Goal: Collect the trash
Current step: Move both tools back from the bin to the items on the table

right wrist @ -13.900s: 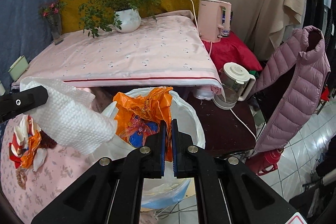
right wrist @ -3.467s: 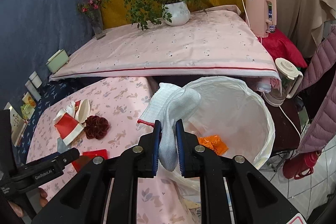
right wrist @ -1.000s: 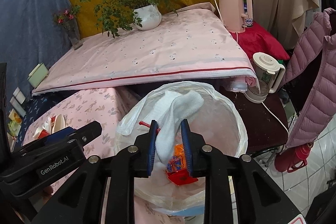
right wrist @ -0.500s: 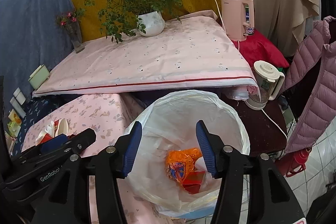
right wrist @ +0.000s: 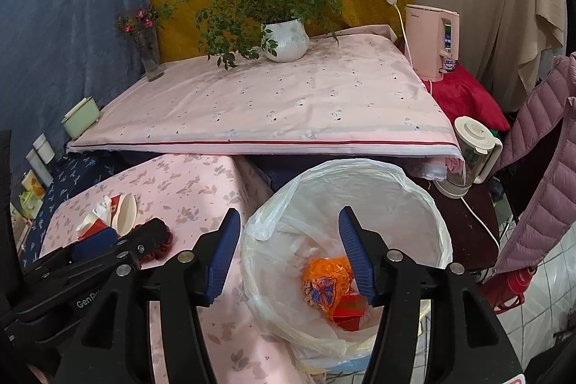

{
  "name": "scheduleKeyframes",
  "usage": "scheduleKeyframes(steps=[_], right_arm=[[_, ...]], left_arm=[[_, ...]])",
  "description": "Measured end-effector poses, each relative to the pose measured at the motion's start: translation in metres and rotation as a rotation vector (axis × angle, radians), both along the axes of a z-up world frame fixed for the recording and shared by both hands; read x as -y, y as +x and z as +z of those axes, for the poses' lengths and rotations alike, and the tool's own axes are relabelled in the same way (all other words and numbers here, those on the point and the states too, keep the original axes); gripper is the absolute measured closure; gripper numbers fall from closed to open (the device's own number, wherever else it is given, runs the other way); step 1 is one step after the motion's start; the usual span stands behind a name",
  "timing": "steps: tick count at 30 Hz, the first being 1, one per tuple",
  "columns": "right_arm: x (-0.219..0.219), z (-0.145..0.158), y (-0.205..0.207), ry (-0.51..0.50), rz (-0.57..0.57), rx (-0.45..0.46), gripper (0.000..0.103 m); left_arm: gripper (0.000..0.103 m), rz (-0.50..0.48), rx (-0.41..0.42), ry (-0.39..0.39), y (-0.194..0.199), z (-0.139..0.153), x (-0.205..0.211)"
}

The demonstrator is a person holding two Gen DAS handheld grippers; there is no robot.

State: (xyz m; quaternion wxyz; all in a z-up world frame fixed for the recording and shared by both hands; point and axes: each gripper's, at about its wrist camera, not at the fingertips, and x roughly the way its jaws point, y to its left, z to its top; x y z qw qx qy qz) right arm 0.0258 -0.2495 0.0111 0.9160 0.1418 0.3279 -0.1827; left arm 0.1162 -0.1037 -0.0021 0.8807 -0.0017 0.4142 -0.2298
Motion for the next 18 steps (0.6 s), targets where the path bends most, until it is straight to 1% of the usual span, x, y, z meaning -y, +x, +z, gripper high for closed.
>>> scheduleKeyframes(steps=[10, 15, 18], right_arm=[[-0.039, 0.0, 0.019, -0.012, 0.086, -0.014, 0.047], [-0.065, -0.004, 0.031, -0.019, 0.139, -0.029, 0.047], [-0.084, -0.008, 0.039, -0.022, 0.177, -0.042, 0.047]], left_arm=[[0.029, 0.086, 0.002, 0.0, 0.01, -0.002, -0.045], [0.029, 0.154, -0.009, 0.0, 0.017, -0.009, -0.079], [0.022, 0.202, -0.012, 0.003, 0.021, -0.014, -0.101]])
